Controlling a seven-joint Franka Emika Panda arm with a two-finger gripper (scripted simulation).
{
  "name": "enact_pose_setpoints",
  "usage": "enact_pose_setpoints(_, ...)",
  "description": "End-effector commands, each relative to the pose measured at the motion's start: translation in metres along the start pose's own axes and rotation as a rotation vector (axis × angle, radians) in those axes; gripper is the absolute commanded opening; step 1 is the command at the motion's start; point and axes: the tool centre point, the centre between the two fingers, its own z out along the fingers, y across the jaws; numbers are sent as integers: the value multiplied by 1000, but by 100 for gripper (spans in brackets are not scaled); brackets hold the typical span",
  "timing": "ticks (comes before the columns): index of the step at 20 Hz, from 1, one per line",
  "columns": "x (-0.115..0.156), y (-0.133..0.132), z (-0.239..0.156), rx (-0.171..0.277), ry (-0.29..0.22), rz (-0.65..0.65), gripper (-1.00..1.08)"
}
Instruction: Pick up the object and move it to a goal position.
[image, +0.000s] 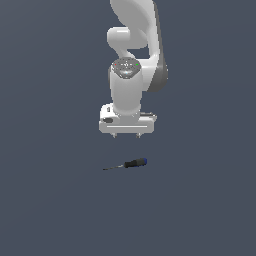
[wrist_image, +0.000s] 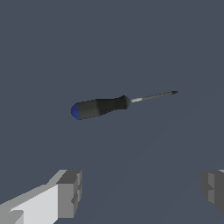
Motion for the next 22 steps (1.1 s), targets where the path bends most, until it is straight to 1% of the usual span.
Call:
enact_pose_setpoints(1,0,0,0,0,0,0,100)
enact_pose_setpoints(4,-2,0,1,-3,-6,-5,100)
enact_pose_setpoints(9,-10,-1,3,-17,-34,-30,100)
enact_pose_setpoints(13,-10,-2,3,-18,-35,-33,100)
enact_pose_setpoints(18,-8,-1,5,-17,-34,-3,100)
enact_pose_setpoints(22,-5,-1,8,-14,-33,46,100)
